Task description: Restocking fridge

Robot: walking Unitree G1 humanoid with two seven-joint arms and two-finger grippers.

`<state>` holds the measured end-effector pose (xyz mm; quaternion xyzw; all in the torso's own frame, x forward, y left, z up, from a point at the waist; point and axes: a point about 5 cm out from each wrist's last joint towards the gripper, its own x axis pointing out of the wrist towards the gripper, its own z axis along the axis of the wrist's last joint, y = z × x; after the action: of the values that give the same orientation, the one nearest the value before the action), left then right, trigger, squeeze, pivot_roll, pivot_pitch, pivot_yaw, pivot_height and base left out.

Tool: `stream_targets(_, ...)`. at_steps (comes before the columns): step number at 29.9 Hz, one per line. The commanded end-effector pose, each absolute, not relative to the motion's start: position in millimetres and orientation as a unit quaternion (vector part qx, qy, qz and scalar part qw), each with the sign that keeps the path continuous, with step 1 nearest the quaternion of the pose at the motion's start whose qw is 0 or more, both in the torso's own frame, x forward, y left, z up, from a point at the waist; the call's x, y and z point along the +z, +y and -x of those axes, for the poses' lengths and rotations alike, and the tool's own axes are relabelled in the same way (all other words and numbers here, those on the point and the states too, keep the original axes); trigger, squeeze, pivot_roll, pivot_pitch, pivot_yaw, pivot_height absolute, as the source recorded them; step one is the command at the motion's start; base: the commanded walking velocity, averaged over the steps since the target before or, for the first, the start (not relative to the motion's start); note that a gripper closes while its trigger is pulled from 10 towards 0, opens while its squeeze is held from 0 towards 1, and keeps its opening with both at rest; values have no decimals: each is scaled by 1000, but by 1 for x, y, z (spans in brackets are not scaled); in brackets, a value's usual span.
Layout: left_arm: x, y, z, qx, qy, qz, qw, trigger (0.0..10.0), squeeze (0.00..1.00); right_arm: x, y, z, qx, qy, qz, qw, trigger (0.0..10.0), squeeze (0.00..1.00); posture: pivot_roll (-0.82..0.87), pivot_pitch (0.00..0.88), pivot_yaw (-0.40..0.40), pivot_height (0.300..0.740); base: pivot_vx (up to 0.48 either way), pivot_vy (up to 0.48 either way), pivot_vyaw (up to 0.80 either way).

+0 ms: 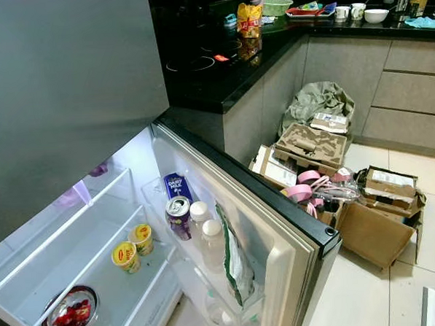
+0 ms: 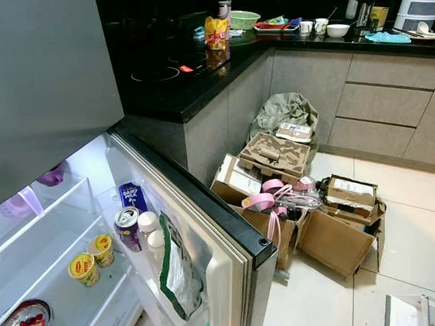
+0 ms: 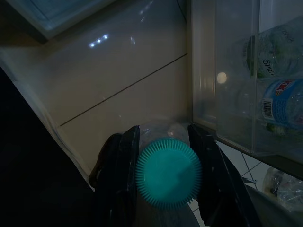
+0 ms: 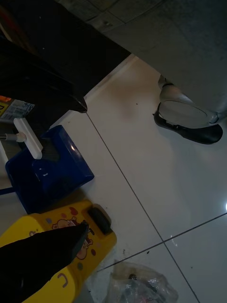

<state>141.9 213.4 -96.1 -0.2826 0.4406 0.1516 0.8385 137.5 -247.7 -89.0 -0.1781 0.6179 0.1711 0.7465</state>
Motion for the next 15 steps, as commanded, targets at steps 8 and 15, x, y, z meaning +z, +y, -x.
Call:
stream_targets(8, -100, 207, -135, 150, 457, 285, 829, 10000, 0, -91, -244, -136, 174, 617, 173, 748, 10000, 0, -88, 0, 6, 740, 0, 0, 0)
stream_targets(15, -100, 206, -135, 150, 457, 286, 829, 10000, 0, -91, -244, -136, 175, 617, 172, 748, 10000, 0, -88, 0, 6, 740, 0, 0, 0)
